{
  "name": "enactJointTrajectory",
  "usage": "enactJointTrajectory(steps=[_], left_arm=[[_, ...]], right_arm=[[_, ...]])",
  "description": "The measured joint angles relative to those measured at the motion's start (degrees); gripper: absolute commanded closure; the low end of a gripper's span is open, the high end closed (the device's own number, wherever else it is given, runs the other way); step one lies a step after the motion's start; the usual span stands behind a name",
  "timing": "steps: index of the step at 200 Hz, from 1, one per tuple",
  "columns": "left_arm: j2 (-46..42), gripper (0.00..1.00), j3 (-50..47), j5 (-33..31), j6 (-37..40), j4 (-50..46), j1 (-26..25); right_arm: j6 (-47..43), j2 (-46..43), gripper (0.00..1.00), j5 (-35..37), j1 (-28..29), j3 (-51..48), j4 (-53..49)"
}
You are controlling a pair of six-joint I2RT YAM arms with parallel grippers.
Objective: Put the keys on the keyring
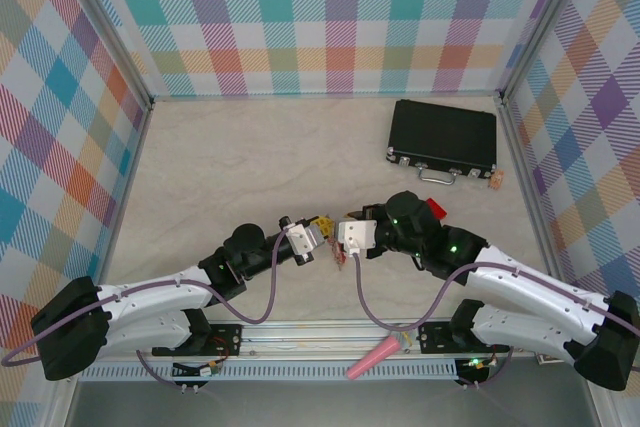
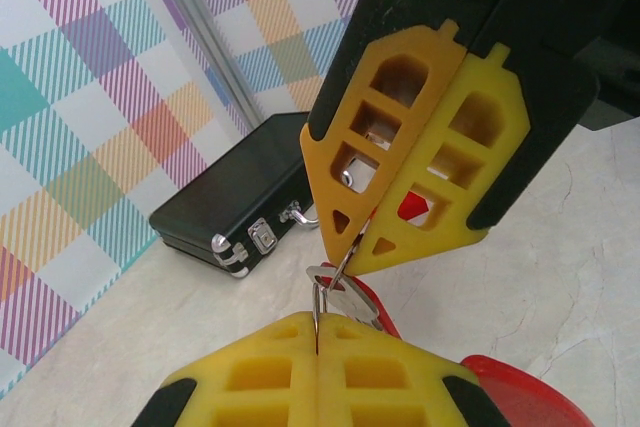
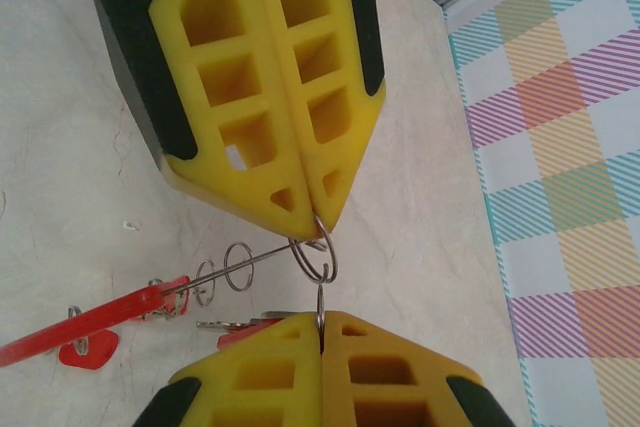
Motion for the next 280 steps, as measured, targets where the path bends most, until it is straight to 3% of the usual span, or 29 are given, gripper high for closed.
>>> enactJointTrajectory(steps=[280], left_arm=[[-0.3,1.0,0.0,-0.4,0.0,-0.6,0.0]], right_arm=[[0.2,-0.4,1.0,1.7,0.7,-0.9,2.3]])
